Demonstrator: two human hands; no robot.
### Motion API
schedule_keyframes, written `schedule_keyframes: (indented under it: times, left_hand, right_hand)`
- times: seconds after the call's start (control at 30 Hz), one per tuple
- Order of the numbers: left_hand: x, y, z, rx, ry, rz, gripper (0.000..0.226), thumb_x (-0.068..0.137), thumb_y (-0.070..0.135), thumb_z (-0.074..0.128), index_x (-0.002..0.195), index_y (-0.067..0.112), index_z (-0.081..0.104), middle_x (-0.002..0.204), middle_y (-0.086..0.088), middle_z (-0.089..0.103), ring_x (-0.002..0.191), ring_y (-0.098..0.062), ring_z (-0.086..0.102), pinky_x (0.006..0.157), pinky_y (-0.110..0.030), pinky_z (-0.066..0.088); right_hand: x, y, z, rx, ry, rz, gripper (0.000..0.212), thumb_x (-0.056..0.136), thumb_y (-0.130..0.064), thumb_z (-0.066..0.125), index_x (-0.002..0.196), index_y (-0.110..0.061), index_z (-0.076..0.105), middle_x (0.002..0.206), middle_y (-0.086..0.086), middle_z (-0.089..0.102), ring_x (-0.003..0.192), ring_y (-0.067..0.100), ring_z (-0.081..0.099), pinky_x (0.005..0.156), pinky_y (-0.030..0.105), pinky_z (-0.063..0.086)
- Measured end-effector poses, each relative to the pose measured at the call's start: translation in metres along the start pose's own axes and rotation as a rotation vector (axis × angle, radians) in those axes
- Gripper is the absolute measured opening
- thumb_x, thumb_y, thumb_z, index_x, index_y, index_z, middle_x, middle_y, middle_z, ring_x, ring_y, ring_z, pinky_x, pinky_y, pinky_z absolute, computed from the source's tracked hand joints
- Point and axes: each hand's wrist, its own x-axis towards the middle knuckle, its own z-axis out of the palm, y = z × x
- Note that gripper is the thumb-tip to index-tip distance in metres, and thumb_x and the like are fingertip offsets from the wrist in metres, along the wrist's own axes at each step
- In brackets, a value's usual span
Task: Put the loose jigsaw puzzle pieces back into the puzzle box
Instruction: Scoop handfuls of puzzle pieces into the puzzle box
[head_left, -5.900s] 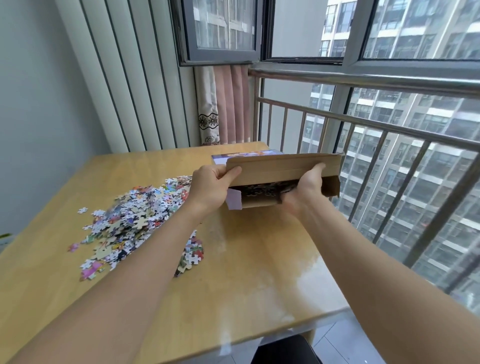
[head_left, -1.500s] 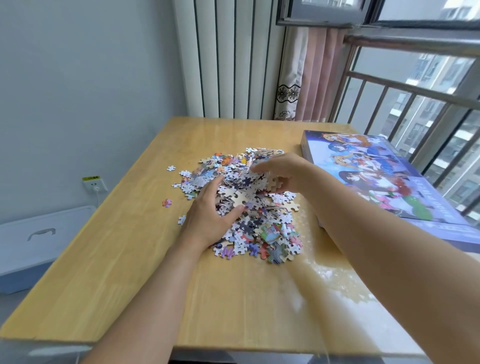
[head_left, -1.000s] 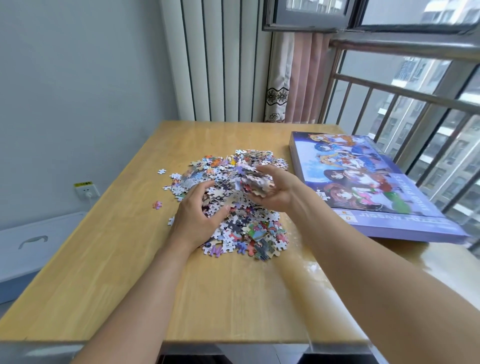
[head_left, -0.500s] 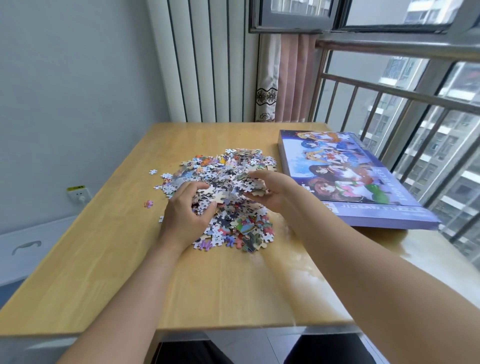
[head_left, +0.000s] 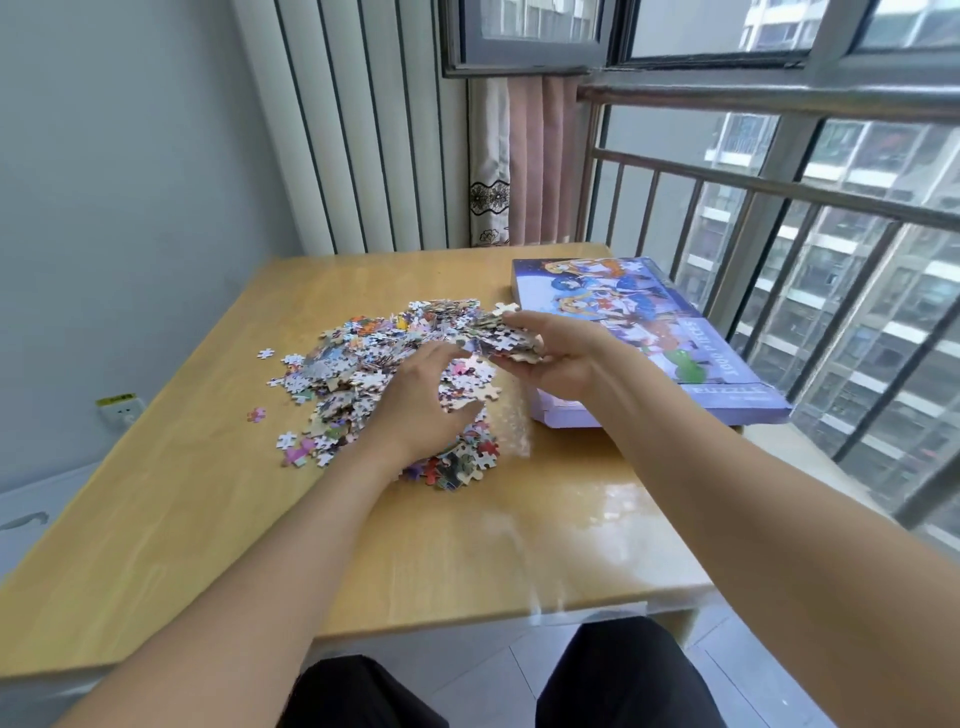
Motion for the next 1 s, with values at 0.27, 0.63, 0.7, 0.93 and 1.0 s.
schedule_keyframes:
  times: [0.27, 0.63, 0.7, 0.93, 1.0]
  left_hand:
    - [0.043, 0.064, 0.063, -0.007, -0.158, 0.156, 0.020, 0.074, 0.017, 0.073, 0.093, 0.025, 0.071, 0.091, 0.010, 0.064, 0.085, -0.009, 0.062, 0.066, -0.025, 0.047]
    - [0.074, 0.070, 0.067, -0.252, -0.026, -0.193, 0.024, 0.092, 0.019, 0.067, 0.071, 0.027, 0.061, 0.054, 0.012, 0.051, 0.049, -0.010, 0.044, 0.041, -0.012, 0.030]
    - [0.078, 0.072, 0.060, -0.300, -0.026, -0.207, 0.016, 0.096, 0.026, 0.065, 0.081, 0.030, 0.064, 0.059, 0.022, 0.057, 0.049, 0.003, 0.053, 0.043, -0.007, 0.033]
    - [0.092, 0.085, 0.045, -0.433, -0.009, -0.283, 0.021, 0.095, 0.047, 0.062, 0.100, 0.028, 0.071, 0.086, 0.025, 0.066, 0.083, 0.002, 0.061, 0.062, -0.013, 0.042]
    - [0.093, 0.087, 0.043, -0.430, -0.012, -0.289, 0.024, 0.094, 0.048, 0.063, 0.099, 0.026, 0.071, 0.086, 0.022, 0.068, 0.086, -0.004, 0.064, 0.066, -0.018, 0.043]
  right_hand:
    - [-0.044, -0.033, -0.044, 0.062, 0.037, -0.058, 0.012, 0.093, -0.004, 0.069, 0.099, 0.004, 0.062, 0.108, 0.022, 0.065, 0.085, 0.030, 0.068, 0.057, 0.041, 0.063]
    - [-0.075, -0.029, -0.073, 0.100, -0.019, -0.079, 0.008, 0.094, -0.002, 0.065, 0.101, 0.002, 0.061, 0.104, 0.019, 0.068, 0.084, 0.028, 0.070, 0.069, 0.042, 0.061]
    - [-0.074, -0.020, -0.079, 0.093, 0.003, -0.067, 0.010, 0.094, -0.002, 0.065, 0.102, 0.002, 0.062, 0.102, 0.019, 0.068, 0.082, 0.027, 0.070, 0.065, 0.041, 0.062]
    - [-0.063, 0.001, -0.111, 0.128, 0.110, -0.007, 0.008, 0.096, -0.003, 0.063, 0.096, 0.005, 0.061, 0.097, 0.020, 0.066, 0.084, 0.027, 0.067, 0.068, 0.041, 0.060]
    - [-0.057, -0.002, -0.116, 0.145, 0.142, -0.003, 0.010, 0.096, -0.003, 0.063, 0.095, 0.006, 0.059, 0.094, 0.020, 0.066, 0.081, 0.027, 0.067, 0.072, 0.041, 0.063]
